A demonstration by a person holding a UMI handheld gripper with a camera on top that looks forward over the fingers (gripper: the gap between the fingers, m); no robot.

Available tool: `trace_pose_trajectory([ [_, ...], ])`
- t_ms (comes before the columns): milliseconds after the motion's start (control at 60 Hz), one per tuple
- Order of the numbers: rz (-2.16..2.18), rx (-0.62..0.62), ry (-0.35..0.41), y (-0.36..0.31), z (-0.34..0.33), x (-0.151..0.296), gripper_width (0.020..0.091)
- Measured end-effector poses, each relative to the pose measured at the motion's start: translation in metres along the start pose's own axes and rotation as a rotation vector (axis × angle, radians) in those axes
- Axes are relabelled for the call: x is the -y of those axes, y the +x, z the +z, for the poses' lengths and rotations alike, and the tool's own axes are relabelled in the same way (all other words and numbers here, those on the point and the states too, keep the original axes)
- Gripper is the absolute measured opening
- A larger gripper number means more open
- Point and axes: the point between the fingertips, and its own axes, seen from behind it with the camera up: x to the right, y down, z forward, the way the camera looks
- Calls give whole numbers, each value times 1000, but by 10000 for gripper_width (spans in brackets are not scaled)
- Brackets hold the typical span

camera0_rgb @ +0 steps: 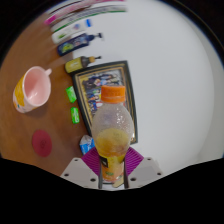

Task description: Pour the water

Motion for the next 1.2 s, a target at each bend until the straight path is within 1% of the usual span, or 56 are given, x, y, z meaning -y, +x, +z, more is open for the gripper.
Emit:
trace_pose_trajectory([
  [83, -221, -23, 7, -13, 10, 27, 281],
  [233, -577, -61, 37, -38, 17, 55, 281],
  [317, -663, -55, 51, -53, 19, 57, 280],
  [417, -643, -16, 35, -62, 19, 55, 282],
  [550, -368, 61, 38, -60, 12, 50, 281],
  [717, 226, 202, 66, -49, -3, 57, 279],
  [850, 694, 349, 72, -59, -8, 60, 282],
  [933, 938, 453, 51, -78, -8, 55, 281],
  [1000, 1066, 499, 44, -99, -7, 54, 281],
  [1050, 1124, 533, 53, -110, 0, 46, 280],
  [1200, 1184, 582, 36, -154, 10, 31, 282],
])
